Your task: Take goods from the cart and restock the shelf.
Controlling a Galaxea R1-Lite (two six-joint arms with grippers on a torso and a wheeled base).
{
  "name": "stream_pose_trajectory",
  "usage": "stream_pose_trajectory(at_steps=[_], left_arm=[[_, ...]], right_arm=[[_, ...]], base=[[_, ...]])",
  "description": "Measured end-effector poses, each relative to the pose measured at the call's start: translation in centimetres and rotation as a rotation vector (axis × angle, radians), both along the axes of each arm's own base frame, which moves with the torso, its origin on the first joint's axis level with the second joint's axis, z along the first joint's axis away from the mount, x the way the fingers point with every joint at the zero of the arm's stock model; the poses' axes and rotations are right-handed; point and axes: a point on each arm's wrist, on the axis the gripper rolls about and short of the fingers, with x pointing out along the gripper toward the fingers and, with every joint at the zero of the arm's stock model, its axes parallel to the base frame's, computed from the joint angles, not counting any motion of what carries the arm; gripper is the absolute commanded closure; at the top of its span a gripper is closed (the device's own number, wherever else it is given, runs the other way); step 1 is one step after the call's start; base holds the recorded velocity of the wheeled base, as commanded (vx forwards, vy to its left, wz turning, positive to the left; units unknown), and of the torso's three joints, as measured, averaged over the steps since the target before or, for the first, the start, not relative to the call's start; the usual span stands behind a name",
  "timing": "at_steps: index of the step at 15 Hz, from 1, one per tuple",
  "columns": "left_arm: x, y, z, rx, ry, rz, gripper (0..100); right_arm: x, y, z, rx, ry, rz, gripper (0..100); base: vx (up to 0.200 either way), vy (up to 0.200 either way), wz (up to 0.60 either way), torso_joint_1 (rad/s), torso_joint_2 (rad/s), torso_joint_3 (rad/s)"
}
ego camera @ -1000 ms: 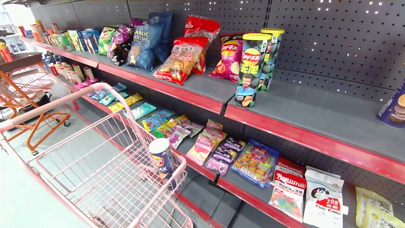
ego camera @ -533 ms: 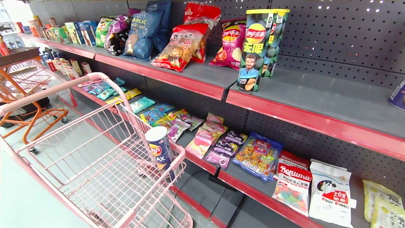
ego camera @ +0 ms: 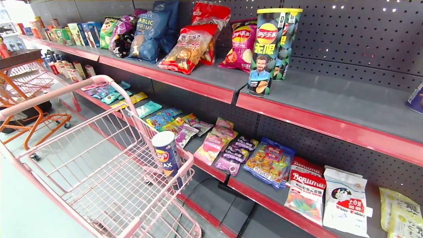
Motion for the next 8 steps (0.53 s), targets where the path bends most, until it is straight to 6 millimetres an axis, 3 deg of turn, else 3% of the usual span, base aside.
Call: stream_pose_trajectory(at_steps=[1,3,5,8], left_arm=[[2.5,-0.1,1.5,-0.007,0.022,-0.001,0],[7.9,-0.4,2.7,-0.015,0.056,-0.02,0],[13.3,-0.7,1.2,-0.014,0.111,-0.068,0],[18.9,-1.3,-2.5,-0.011,0.191,-0.129,0]], right_arm=[[0.0,0.0,0.0,0.0,0.0,0.0,0],[0.0,0.0,0.0,-0.001,0.0,0.0,0],[0.0,0.0,0.0,0.0,0.0,0.0,0],[0.0,0.0,0.0,-0.001,0.0,0.0,0]], base=[[0.0,0.0,0.0,0.0,0.0,0.0],[0.0,0.0,0.0,0.0,0.0,0.0],[0.0,0.0,0.0,0.0,0.0,0.0],[0.0,0.0,0.0,0.0,0.0,0.0]])
